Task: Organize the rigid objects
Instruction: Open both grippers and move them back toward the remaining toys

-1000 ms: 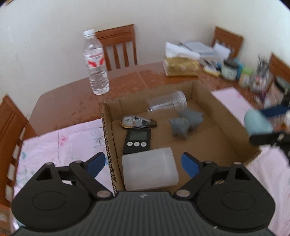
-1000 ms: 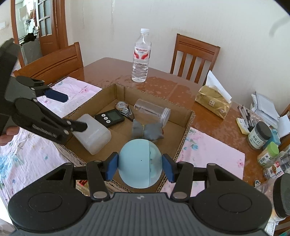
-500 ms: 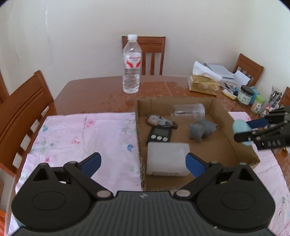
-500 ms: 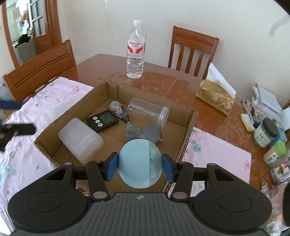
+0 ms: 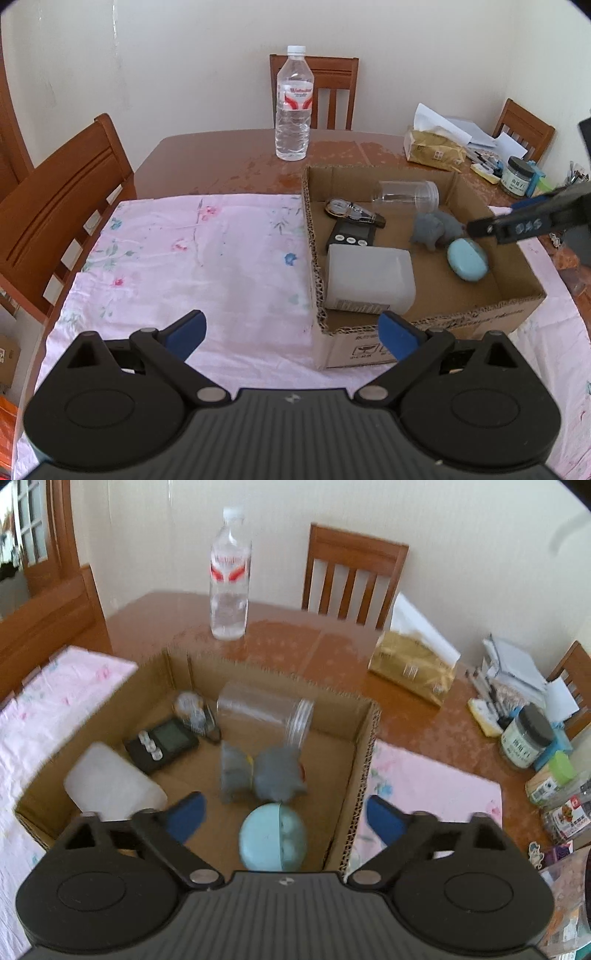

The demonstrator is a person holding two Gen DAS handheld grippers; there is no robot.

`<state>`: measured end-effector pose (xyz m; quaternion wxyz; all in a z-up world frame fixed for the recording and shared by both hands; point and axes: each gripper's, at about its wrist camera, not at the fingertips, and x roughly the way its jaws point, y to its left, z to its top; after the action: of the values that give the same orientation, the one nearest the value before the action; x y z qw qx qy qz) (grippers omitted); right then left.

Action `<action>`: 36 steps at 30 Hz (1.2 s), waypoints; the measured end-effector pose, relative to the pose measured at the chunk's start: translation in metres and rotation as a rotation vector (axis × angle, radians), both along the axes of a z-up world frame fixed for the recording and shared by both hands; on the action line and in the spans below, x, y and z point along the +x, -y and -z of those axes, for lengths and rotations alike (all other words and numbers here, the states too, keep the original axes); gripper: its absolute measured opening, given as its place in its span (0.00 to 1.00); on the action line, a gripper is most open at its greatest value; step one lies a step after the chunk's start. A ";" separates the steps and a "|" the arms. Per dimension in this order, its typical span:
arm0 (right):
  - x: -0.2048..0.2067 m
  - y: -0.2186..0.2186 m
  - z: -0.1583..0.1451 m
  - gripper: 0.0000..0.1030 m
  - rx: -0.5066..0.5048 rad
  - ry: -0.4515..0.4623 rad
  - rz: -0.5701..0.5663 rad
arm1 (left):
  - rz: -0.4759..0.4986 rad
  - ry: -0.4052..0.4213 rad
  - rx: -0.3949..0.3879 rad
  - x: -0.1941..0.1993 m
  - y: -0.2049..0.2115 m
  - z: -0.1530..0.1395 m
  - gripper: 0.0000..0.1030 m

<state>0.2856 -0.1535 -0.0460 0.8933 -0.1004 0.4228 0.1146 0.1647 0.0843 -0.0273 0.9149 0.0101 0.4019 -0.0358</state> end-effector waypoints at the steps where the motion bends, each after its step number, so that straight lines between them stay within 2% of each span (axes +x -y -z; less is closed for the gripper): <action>1: -0.002 -0.001 -0.004 1.00 0.000 0.010 -0.001 | -0.001 -0.002 -0.001 -0.001 0.000 0.001 0.96; 7: -0.018 0.003 -0.017 1.00 0.007 0.028 0.016 | 0.010 -0.012 0.003 -0.005 0.003 0.001 0.96; 20: -0.077 0.015 -0.020 1.00 0.018 0.019 0.085 | 0.042 -0.026 -0.003 -0.026 0.007 0.006 0.96; 29: -0.108 0.001 0.007 1.00 0.009 -0.095 0.061 | 0.073 -0.039 -0.009 -0.035 0.008 0.010 0.96; 36: -0.123 -0.019 0.030 1.00 0.041 -0.185 0.028 | 0.095 -0.047 -0.015 -0.040 0.008 0.012 0.96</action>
<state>0.1627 -0.1347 -0.0760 0.8538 -0.0654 0.5024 0.1197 0.1247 0.0765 -0.0397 0.9025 0.0215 0.4222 -0.0826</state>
